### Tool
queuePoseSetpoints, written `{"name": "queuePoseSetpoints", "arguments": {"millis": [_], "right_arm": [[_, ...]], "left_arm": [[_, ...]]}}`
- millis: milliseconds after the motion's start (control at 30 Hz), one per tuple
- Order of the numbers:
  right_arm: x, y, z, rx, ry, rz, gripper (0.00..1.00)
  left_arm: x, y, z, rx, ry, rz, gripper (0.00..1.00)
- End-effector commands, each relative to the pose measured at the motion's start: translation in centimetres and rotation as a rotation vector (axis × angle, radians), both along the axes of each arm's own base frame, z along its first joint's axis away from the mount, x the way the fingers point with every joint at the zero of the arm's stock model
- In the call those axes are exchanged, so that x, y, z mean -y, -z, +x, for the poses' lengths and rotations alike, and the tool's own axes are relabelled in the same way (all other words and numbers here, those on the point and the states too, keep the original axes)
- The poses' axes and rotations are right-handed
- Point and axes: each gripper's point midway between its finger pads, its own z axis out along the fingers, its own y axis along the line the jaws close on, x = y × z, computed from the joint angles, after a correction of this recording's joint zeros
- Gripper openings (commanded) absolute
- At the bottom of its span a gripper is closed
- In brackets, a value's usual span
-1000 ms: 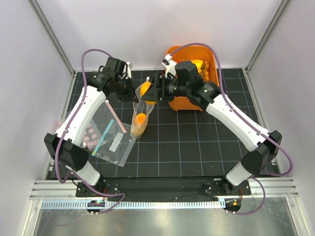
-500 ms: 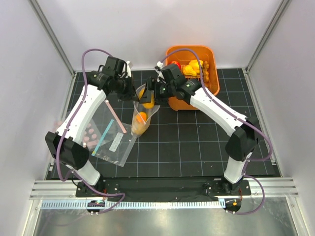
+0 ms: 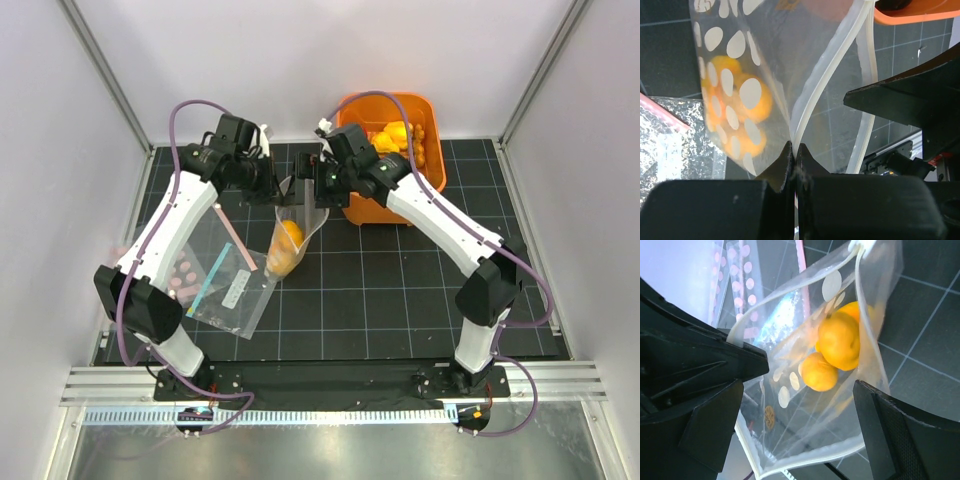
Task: Place the food in the zip-top bag and seal the zipper
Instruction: Place the fake fruit in the zipper food storage bag.
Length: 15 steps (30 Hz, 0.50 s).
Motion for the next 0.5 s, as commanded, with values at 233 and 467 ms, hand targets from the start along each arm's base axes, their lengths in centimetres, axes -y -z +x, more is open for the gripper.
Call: {"name": "queuePoseSetpoints", "arguments": {"millis": [233,467], "right_arm": [[7.1,-5.4,5.3,0.208,0.125,-0.083,0.92],[15.9,-2.3,10.1,0.169,0.259,-0.183,0.86]], "left_arm": [[1.5,-3.0,0.5,0.081,0.036,-0.078,0.0],[0.9,-2.6,0.2,0.081,0.02,-0.062,0.0]]}}
